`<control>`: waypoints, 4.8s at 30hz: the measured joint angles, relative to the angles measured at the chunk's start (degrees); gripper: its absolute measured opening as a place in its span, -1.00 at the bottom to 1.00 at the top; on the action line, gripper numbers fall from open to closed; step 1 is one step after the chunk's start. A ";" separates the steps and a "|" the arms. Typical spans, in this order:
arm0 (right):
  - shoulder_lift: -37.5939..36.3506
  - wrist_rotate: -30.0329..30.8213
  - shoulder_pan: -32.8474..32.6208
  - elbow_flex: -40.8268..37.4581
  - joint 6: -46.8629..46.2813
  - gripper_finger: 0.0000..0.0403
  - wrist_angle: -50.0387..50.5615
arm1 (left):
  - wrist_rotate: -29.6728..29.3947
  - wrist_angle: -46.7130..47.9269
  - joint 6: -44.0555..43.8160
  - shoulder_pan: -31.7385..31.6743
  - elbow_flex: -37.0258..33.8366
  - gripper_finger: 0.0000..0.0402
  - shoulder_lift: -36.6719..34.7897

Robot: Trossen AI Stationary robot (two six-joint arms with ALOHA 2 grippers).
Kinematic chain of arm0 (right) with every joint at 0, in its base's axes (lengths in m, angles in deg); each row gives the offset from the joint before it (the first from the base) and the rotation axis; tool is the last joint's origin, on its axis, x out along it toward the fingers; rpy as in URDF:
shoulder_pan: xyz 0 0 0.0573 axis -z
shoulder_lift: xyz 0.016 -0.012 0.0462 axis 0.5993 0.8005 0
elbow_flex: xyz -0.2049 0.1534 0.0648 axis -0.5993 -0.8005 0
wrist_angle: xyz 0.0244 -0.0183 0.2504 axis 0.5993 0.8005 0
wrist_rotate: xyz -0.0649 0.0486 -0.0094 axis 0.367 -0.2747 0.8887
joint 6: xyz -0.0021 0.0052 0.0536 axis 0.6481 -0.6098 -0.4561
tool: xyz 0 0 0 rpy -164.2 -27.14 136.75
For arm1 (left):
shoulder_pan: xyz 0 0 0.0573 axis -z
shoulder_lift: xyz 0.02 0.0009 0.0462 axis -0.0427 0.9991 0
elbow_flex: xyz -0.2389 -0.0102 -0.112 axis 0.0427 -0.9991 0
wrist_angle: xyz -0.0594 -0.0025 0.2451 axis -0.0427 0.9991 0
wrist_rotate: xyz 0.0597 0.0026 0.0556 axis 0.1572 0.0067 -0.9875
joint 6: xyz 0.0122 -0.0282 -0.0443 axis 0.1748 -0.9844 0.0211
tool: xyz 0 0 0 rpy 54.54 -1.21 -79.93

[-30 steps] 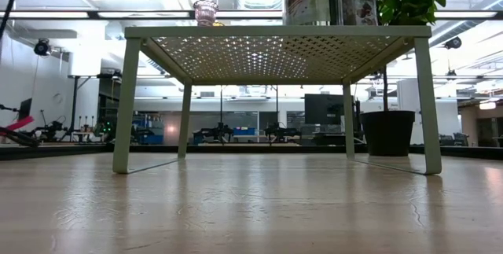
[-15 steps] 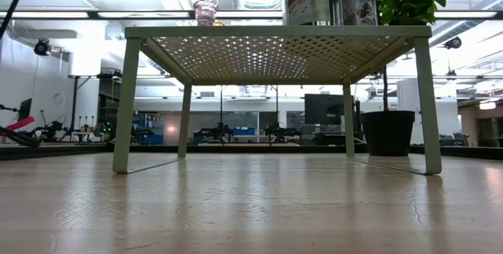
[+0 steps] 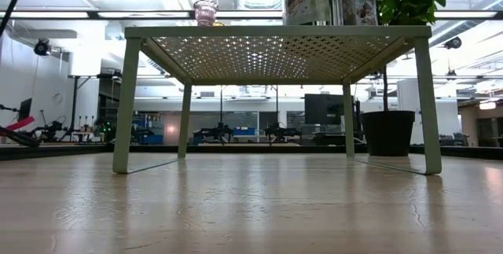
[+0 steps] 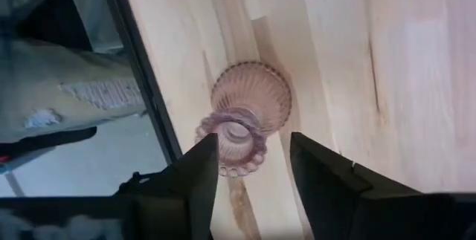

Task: Pick & Place candle stick holders
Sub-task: Put the pink candle holder on the shelf

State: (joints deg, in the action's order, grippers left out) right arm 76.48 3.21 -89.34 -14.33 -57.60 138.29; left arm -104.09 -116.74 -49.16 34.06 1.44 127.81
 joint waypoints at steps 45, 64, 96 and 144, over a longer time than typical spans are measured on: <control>4.11 4.36 8.28 -1.77 14.52 -0.86 -12.47 | -0.14 8.55 0.40 -0.11 0.07 -0.59 0.00; 4.18 14.61 9.93 7.71 28.71 -0.86 -14.36 | -0.17 17.25 -21.08 0.77 0.07 -0.59 0.00; 4.31 6.80 18.55 9.22 26.53 -0.86 -21.40 | -2.15 13.43 -11.04 0.35 0.17 0.12 0.24; 4.38 5.63 23.44 9.13 33.26 -0.78 -29.77 | -0.07 14.74 -12.63 -0.02 0.24 -0.41 0.26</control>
State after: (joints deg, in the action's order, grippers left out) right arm 80.86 8.85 -65.89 -5.20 -24.34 108.52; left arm -104.16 -102.00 -61.79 34.04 1.69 128.07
